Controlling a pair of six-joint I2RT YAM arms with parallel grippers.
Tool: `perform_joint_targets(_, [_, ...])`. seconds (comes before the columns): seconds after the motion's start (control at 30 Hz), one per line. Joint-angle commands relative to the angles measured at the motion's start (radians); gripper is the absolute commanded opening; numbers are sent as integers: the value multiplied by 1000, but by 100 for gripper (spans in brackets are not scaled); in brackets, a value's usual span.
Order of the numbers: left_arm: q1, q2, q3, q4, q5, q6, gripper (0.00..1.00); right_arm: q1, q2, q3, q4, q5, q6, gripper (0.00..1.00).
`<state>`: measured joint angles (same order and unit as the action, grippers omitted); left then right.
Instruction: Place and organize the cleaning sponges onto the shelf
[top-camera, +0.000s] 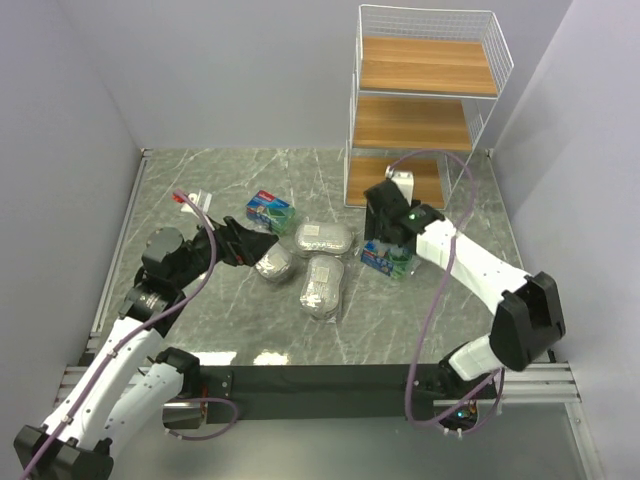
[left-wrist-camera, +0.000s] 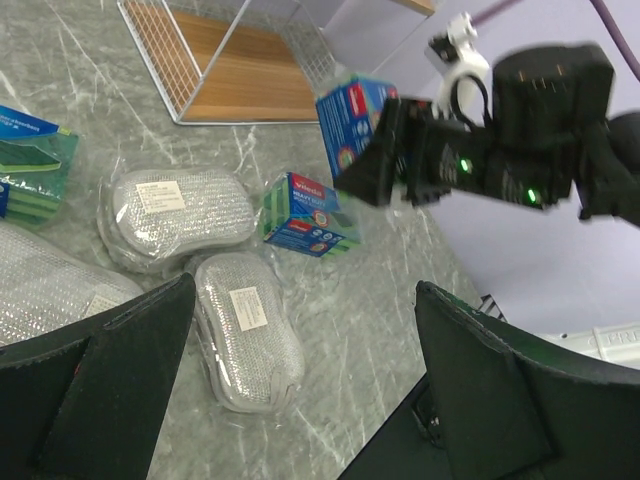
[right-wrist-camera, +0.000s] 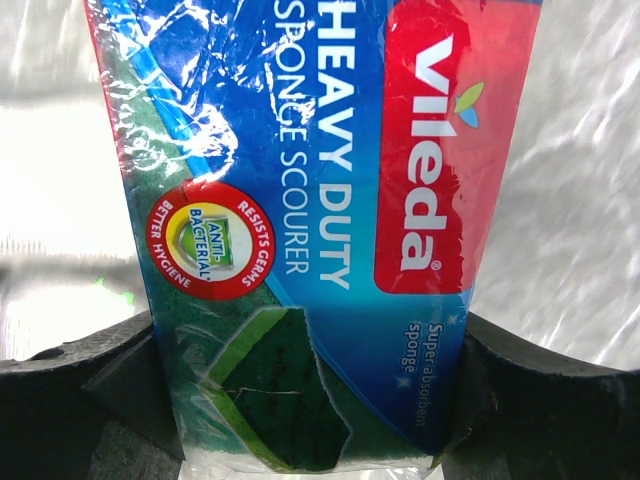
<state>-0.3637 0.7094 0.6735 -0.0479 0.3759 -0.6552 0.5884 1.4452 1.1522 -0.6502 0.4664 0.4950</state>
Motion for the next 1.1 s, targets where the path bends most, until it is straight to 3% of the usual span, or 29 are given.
perform_joint_targets(0.0, [-3, -16, 3, 13, 1, 8, 98, -85, 55, 104, 77, -20, -119, 71])
perform_joint_targets(0.57, [-3, -42, -5, -4, 1, 6, 98, -329, 306, 204, 219, -60, -222, 73])
perform_joint_targets(0.8, [-3, -47, -9, -6, -2, 6, 99, -366, 418, 265, 303, -38, -251, 77])
perform_joint_targets(1.07, [-3, -42, -5, -17, -5, 12, 98, -383, 546, 343, 284, -23, -231, 80])
